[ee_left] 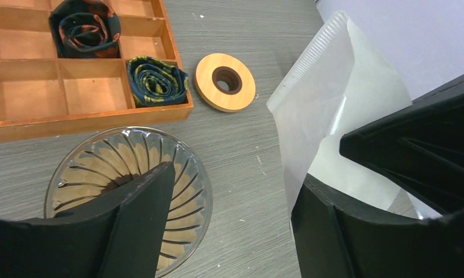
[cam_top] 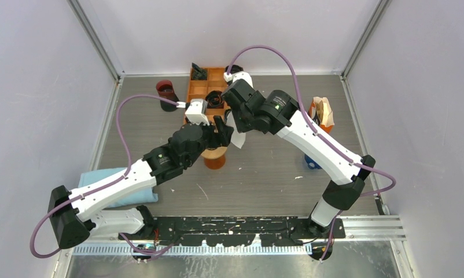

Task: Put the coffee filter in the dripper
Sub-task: Open the coffee filter.

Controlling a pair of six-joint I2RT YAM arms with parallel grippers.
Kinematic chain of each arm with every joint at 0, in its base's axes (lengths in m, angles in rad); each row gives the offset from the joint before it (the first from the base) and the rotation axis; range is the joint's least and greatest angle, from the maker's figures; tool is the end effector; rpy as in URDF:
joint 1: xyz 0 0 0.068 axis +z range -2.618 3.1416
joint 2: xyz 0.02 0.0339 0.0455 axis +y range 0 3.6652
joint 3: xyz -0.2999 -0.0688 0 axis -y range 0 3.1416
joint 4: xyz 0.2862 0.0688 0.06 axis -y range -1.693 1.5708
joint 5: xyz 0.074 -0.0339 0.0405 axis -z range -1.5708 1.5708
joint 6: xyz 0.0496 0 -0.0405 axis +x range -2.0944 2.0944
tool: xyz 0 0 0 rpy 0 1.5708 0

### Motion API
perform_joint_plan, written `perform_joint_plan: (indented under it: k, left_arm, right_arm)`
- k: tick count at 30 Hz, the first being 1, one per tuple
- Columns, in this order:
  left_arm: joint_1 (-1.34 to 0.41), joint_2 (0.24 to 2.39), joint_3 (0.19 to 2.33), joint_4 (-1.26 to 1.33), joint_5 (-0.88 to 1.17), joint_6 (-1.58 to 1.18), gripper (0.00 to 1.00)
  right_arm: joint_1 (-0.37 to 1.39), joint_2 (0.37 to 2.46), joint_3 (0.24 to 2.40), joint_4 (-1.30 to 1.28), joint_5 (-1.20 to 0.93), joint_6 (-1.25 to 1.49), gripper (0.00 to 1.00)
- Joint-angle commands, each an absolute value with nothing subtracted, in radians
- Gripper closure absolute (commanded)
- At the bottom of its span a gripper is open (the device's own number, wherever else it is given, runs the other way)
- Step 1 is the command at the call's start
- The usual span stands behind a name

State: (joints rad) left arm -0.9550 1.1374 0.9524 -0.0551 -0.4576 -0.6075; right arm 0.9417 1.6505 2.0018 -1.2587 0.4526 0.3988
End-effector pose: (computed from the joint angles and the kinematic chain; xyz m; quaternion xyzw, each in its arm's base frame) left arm 0.1920 -0.2335 0.3638 -0.0054 0.7789 -0.2967 0.5525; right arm 0.2323 0.2824 0.4738 -0.1767 0.9072 0.0309 0.3805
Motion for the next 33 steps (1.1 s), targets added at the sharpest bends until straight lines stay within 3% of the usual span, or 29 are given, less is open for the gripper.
perform_joint_plan:
  k: [1,33]
  left_arm:
    - [-0.958,1.112,1.026,-0.096,-0.506,-0.572,0.30]
    - [-0.922,1.052,1.047,-0.179,-0.399,-0.543,0.75]
  right_arm:
    - [0.948,1.642,2.046,-1.246,0.427,0.399,0.99]
    - [0.945,1.558,1.957,-1.191,0.359,0.342,0.99]
